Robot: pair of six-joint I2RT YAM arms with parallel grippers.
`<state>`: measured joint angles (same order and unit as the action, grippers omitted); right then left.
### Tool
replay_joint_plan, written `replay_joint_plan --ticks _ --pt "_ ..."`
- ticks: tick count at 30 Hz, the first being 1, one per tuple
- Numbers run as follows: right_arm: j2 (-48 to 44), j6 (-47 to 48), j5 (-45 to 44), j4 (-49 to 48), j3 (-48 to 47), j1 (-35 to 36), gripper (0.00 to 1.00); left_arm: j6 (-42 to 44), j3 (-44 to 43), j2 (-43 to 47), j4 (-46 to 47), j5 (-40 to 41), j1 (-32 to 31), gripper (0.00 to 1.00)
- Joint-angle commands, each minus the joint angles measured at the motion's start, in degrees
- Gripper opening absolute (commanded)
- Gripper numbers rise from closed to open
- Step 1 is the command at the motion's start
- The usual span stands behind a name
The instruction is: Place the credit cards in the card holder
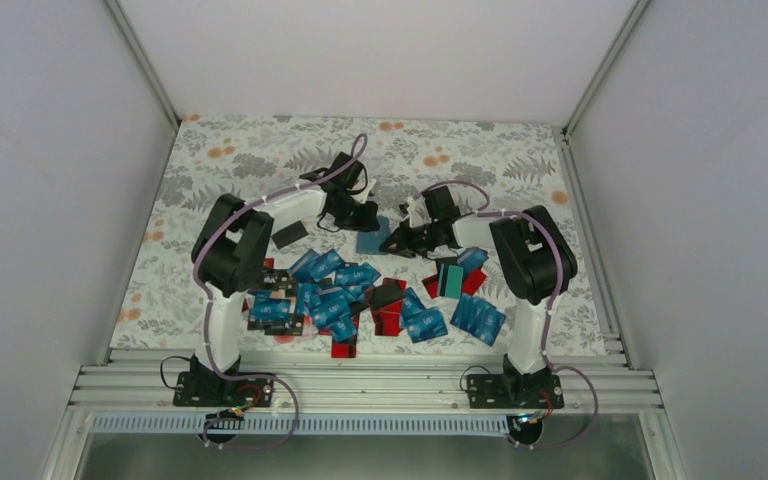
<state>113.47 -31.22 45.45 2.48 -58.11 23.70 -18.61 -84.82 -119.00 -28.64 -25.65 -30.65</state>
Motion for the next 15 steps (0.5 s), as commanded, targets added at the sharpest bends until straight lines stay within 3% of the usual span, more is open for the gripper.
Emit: replay_joint_plan --ticks 1,15 --pt "4.0 1.2 -7.9 4.6 0.8 -0.1 0.04 0.9 -1.3 -2.0 -1.9 0.6 -0.1 0.02" --pt "4.1 1.3 -7.8 4.7 0.5 -0.1 0.04 0.9 -0.5 -2.1 -2.1 0.1 -0.2 0.02"
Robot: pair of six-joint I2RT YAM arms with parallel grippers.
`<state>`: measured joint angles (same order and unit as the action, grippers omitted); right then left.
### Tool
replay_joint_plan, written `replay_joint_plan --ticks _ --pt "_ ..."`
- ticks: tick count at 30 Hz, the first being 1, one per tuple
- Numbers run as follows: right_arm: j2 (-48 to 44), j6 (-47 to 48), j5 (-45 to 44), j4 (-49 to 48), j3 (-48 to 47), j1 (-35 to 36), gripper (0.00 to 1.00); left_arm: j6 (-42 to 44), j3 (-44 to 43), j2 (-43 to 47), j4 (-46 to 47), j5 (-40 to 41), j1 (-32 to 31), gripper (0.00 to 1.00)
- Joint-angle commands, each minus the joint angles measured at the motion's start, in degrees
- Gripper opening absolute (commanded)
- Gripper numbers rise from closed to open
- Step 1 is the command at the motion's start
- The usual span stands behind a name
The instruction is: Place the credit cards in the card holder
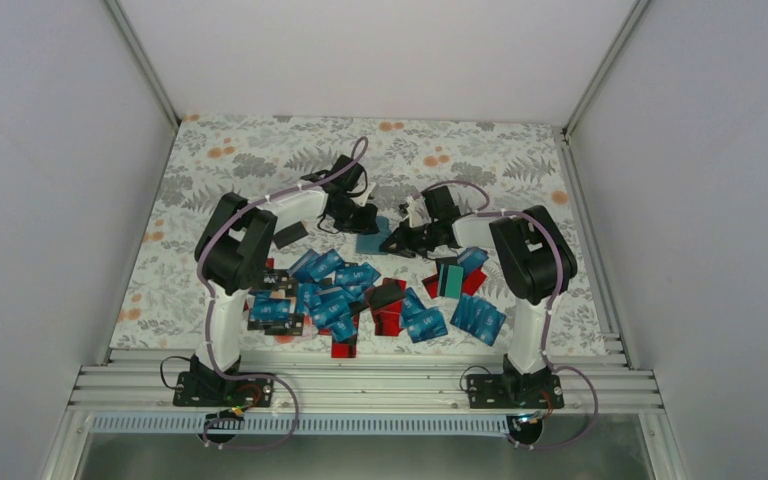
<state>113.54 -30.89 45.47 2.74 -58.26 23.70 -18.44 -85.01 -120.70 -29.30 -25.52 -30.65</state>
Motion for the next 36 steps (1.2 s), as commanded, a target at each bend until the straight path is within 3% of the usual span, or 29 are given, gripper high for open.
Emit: replay_joint_plan --ticks 1,36 --pt "4.1 0.9 -7.8 4.5 0.7 -0.2 0.05 0.7 -0.2 -0.1 -1.5 0.0 -0.2 0.02" --pt "5.5 0.8 -8.8 5.1 0.0 -0.1 0.04 -0.3 2.6 2.6 -2.2 2.2 -0.7 0.02"
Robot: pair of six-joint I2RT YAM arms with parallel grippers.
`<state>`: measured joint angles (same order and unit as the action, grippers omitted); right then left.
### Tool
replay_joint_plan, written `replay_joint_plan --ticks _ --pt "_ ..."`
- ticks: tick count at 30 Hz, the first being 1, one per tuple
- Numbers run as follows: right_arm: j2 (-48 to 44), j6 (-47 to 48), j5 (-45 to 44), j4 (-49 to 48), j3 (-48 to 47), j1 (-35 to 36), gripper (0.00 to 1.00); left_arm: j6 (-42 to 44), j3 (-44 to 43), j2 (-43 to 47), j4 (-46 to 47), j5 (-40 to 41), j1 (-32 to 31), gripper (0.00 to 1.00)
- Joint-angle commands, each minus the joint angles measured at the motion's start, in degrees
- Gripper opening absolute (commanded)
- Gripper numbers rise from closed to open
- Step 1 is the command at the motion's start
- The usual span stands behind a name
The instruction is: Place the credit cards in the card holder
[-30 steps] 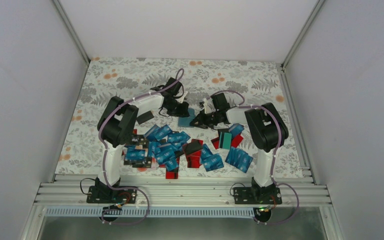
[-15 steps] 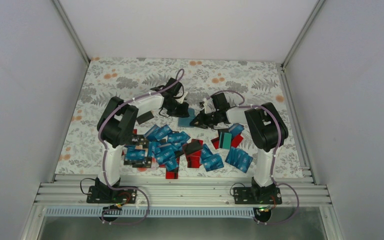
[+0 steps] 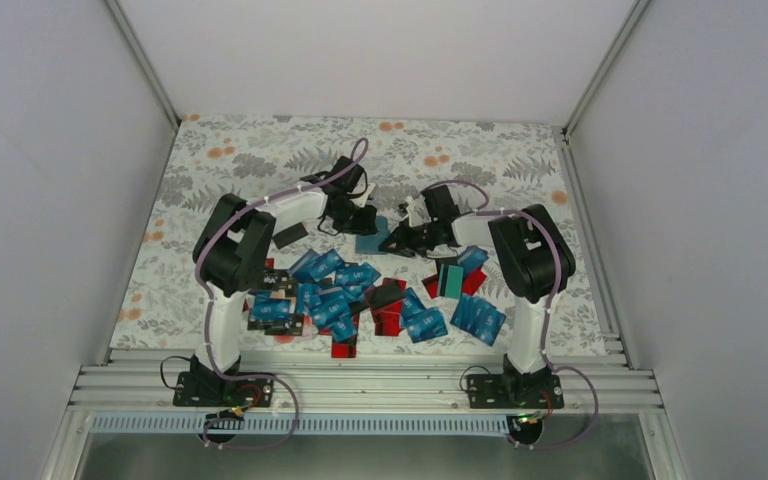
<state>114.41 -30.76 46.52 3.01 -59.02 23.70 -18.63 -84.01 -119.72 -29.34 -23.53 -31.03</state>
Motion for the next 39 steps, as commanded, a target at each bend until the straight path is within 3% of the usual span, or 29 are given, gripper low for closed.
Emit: replay_joint_plan --ticks 1,30,39 --pt "4.7 0.7 -9.8 4.9 0.7 -0.1 0.04 -0.1 1.7 1.5 -2.1 0.1 -0.4 0.02" --pt "5.0 1.3 -11.6 6.3 -0.1 -0.1 0.04 -2.9 7.1 2.2 -1.8 5.4 -0.4 0.02" --pt "4.2 2.5 -11.7 7.7 -0.9 -0.1 0.05 -1.7 4.3 -1.5 -9.6 9.9 0.5 0.02"
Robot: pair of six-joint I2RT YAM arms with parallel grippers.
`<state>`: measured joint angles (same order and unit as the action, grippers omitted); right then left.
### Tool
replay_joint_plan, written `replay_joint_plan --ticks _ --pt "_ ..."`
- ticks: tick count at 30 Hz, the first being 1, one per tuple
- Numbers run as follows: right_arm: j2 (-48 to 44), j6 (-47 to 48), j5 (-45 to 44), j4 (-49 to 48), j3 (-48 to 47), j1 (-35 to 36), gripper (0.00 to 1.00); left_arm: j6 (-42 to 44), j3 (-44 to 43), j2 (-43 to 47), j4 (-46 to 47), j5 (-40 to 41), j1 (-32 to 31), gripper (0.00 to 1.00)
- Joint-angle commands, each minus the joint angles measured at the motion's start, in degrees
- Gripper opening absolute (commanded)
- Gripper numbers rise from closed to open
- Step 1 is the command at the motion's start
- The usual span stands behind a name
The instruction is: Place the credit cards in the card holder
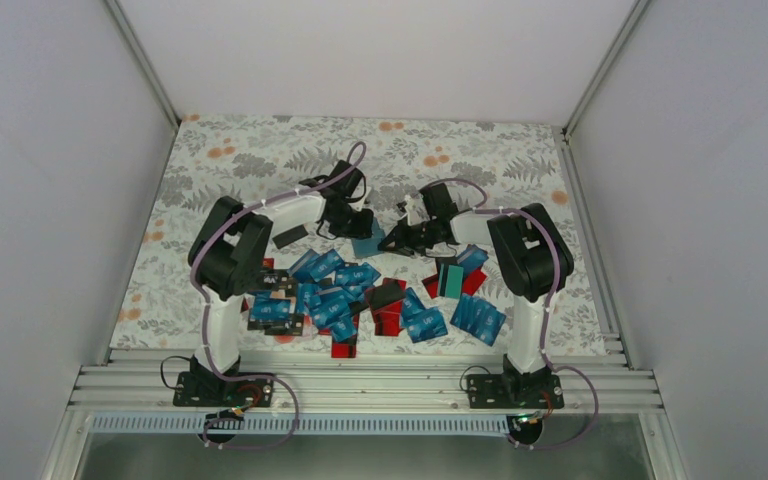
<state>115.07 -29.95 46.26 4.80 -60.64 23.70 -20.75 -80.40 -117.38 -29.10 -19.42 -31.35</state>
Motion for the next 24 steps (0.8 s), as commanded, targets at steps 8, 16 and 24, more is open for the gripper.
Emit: replay_joint_plan --ticks 8,16,24 --pt "3.1 3.1 -13.7 8.4 -1.2 -0.1 0.05 0.2 0.1 -6.5 -14.9 8.3 1.1 0.02" --pt "2.1 3.6 -15.2 9.7 -1.5 -0.1 0.05 -2.5 7.1 -10.3 -8.7 2.7 1.3 0.03" --pt "-0.2 4.5 -19.4 13.0 -2.4 0.7 0.04 -4.5 5.4 -11.0 -13.9 12.3 0.5 0.07"
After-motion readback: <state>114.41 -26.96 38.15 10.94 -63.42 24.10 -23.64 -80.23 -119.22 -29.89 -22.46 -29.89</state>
